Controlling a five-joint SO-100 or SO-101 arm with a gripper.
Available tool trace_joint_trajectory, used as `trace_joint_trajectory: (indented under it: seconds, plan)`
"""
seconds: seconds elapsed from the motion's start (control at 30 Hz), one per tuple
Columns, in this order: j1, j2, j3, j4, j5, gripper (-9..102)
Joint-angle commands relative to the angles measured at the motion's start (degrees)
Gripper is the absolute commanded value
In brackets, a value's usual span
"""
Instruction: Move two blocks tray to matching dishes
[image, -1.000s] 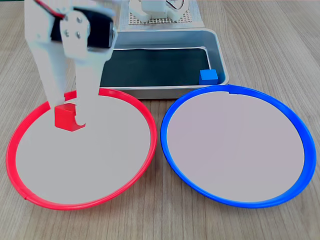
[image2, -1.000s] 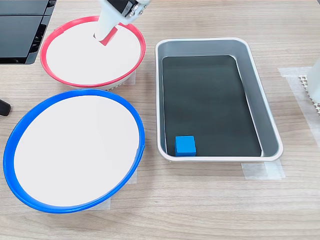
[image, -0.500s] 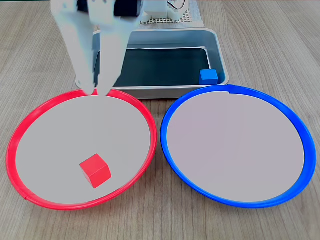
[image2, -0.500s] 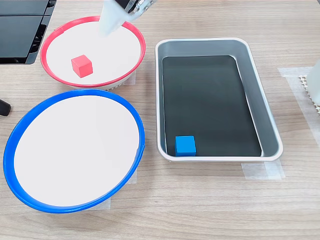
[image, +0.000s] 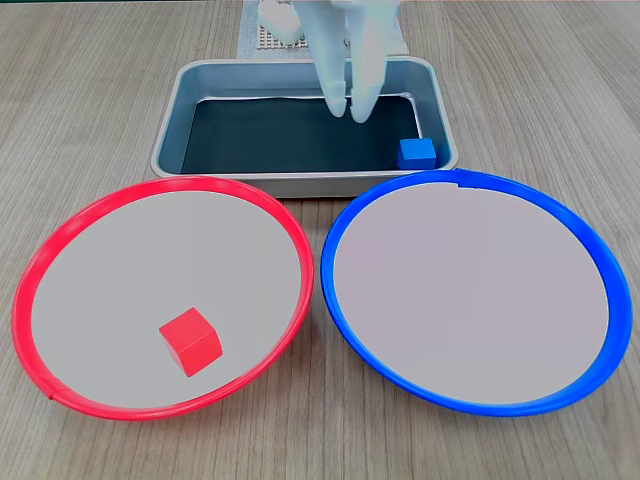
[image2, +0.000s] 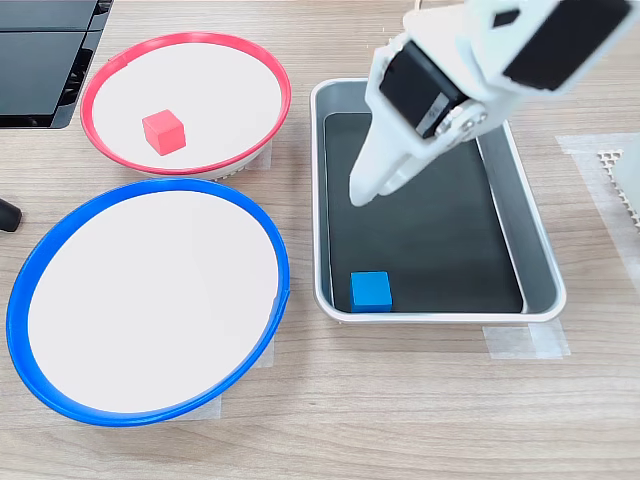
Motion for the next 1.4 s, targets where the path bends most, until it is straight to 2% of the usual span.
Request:
trace_joint_trajectory:
  seconds: [0.0, 0.1, 0.2, 0.33, 0.53, 1.0, 1.23, 1.37]
  plan:
    - [-1.23, 0.18, 0.88, -1.93, 8.00, 22]
    - [-3.43, -1.14, 1.14, -3.52, 15.29, 25]
    - [-7.38, -3.34, -0.09, -0.97, 21.53, 22]
    - [-9.40, -6.77, -0.62, 1.32, 26.98, 20]
    - [-10.20, -10.28, -2.46, -0.44, 33.31, 22]
    - [-10.90, -14.41, -3.34, -7.29, 34.45, 19]
    - [-11.60, -17.67, -6.42, -4.39, 34.37, 3]
    - [-11.25, -16.17, -9.93, 0.97, 33.75, 1]
